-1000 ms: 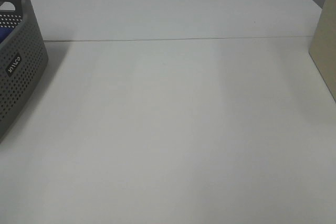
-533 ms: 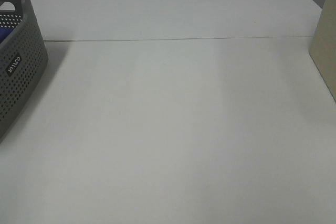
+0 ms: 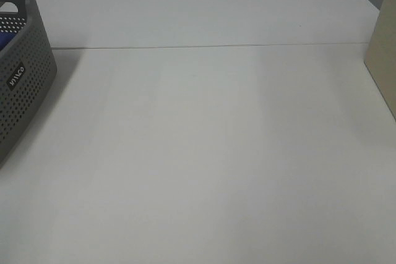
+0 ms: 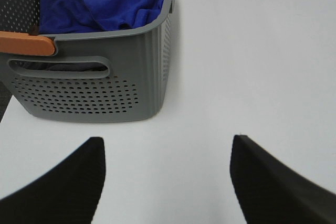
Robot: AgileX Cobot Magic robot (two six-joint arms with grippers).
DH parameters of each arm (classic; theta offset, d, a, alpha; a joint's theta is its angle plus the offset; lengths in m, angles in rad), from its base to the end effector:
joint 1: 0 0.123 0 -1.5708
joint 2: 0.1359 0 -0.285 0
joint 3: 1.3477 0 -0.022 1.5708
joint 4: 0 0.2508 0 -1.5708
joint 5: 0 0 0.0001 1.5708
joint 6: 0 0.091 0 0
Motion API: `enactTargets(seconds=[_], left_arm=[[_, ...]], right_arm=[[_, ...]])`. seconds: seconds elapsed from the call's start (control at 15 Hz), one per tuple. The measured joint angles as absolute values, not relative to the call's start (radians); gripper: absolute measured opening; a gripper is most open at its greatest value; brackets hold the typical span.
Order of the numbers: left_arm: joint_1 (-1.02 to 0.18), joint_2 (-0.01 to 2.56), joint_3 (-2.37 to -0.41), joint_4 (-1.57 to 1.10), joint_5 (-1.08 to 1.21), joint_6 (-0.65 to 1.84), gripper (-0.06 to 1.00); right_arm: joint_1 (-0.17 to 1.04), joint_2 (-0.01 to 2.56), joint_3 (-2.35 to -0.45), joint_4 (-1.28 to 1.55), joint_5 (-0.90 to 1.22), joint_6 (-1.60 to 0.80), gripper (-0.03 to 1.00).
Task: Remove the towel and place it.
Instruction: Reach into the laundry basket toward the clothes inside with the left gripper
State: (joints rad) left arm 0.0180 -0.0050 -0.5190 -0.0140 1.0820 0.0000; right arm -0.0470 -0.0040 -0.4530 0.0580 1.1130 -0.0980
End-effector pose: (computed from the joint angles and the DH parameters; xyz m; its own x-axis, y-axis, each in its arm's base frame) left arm -0.0087 -0.0013 0.2808 -0.4534 -0.0147 -0.8912 -0.0100 0.9999 -0.0115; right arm -0.0026 0.0049 0.2602 -0.5363 -0.0470 -0.8427 -0.0357 0.9988 -0.0330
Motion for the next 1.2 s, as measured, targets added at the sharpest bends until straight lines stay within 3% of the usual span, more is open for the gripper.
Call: enactTargets(seconds=[0.67,0.8,0.93,1.2], left_arm=[[0.02,-0.005,-0.519,-0.014,1.082,0.0,0.63],[0.02,-0.005,-0.519,-0.014,1.082,0.0,0.72],[0.02,-0.005,-0.519,-0.01,1.082,0.0,0.97],[0.02,-0.005,-0.519,0.0,1.082,0.0,0.98]], right_arm=[[-0.047,-0.004,-0.453,0.058,1.113,-0.098,0.66],[-0.047,-0.004,-0.453,0.058,1.113,-0.098,0.66],[-0.047,-0.004,-0.453,0.058,1.113,-0.098,0.66],[-0.047,-0.004,-0.453,0.058,1.113,-0.098,0.66]])
